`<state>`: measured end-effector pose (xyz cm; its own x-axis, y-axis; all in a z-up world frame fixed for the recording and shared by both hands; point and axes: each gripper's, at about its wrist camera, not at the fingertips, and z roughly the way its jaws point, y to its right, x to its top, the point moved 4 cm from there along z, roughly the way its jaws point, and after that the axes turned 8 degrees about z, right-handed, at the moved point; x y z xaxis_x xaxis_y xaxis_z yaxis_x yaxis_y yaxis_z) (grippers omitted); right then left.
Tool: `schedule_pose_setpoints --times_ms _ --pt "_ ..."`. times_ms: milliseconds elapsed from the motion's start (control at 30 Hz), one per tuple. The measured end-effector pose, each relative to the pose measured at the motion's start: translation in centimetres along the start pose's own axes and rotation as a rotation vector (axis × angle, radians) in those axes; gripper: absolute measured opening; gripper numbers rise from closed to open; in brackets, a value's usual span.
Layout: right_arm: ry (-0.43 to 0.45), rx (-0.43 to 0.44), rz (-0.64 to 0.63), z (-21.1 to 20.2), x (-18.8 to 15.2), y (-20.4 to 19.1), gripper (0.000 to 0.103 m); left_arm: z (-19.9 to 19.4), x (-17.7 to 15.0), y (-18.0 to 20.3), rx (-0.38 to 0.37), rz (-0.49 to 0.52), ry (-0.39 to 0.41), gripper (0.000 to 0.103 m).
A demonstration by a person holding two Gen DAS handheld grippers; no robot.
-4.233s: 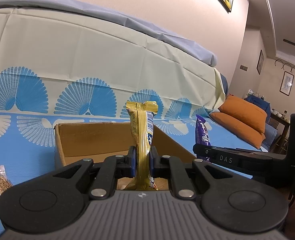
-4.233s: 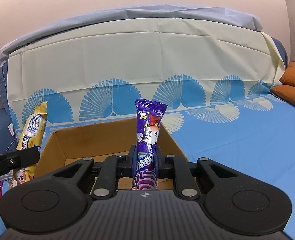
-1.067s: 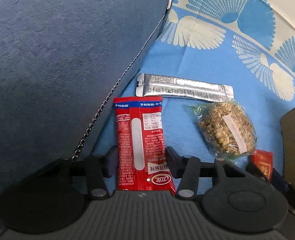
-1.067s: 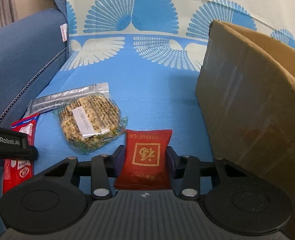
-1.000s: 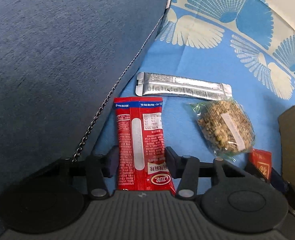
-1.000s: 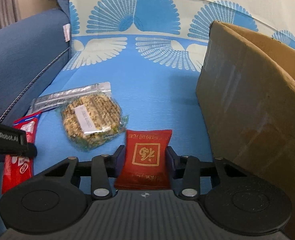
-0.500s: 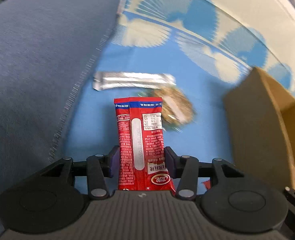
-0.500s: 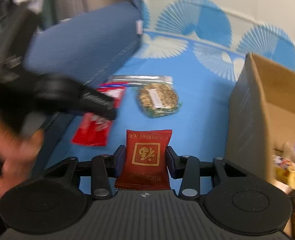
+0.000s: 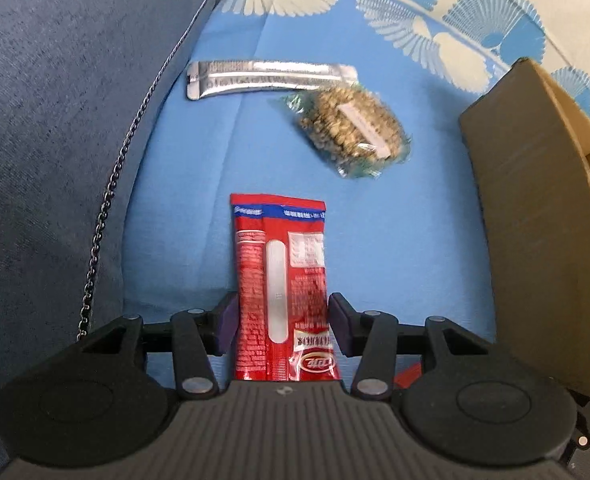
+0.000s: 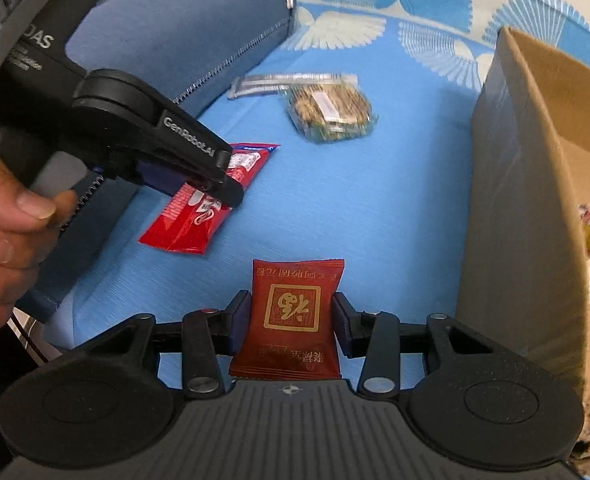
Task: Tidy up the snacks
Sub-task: 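Grasp the red square packet with right gripper while left grasps red wafer bag, then lift both red snacks and carry them toward the cardboard box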
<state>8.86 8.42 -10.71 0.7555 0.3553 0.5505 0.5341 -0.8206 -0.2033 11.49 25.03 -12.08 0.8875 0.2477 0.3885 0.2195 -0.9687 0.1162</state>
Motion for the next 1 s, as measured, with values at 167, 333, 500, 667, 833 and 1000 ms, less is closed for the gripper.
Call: schedule_pose_setpoints --times_ms 167,333,500,667,833,1000 --pt "-0.06 -0.01 0.022 1.2 -0.4 0.3 0.048 0.5 0.1 0.2 0.001 0.001 -0.009 0.062" --pt "-0.07 -0.023 0.026 1.4 -0.5 0.0 0.05 0.7 0.2 0.9 0.012 0.039 -0.014 0.069" --pt "-0.094 -0.033 0.008 1.9 -0.7 -0.1 0.052 0.8 0.1 1.2 0.032 0.07 -0.017 0.069" --pt "-0.096 -0.043 -0.006 2.0 -0.8 0.0 0.052 0.9 0.1 1.3 0.039 0.083 -0.017 0.069" --pt "-0.096 -0.049 -0.024 2.0 -0.9 -0.1 0.051 1.1 0.1 1.5 0.051 0.106 -0.019 0.068" --pt "-0.076 -0.063 -0.043 1.8 -0.8 -0.1 0.045 1.0 0.3 1.2 0.069 0.111 -0.01 0.056"
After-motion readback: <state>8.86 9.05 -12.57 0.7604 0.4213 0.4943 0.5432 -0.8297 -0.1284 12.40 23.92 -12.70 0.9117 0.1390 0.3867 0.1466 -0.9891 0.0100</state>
